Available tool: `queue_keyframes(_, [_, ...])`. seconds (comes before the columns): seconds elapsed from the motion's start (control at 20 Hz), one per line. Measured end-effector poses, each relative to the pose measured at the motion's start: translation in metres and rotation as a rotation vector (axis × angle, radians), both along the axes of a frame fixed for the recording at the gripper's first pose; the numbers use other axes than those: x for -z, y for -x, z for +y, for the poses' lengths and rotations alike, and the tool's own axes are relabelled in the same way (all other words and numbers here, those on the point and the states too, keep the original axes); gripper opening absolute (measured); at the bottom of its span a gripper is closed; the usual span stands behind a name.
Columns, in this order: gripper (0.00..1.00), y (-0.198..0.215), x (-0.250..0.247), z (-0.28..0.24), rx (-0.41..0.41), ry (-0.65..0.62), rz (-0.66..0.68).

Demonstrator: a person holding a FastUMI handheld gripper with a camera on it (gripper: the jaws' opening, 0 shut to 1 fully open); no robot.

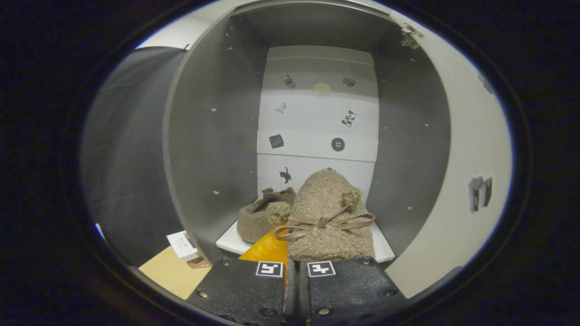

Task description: Open the shoe cabinet door, grab the shoes and put them into the shoe cabinet, then close the shoe cabinet door.

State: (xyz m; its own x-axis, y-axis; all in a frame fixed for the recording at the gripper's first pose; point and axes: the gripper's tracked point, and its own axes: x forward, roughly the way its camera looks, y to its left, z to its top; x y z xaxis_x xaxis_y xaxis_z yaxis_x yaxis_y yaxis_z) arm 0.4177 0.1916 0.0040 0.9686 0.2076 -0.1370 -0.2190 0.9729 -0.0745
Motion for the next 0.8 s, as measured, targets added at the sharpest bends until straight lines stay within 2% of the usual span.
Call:
queue_keyframes(0.2, [0.07, -0.056, -0.006, 0.007, 0.0, 0.024, 0.014])
queue_keyframes(0.5, [0.07, -0.125, 0.021, 0.002, 0.024, 0.077, 0.08])
queue_keyframes(0.8, [0.07, -0.15, 0.05, -0.006, 0.04, 0.078, 0.162])
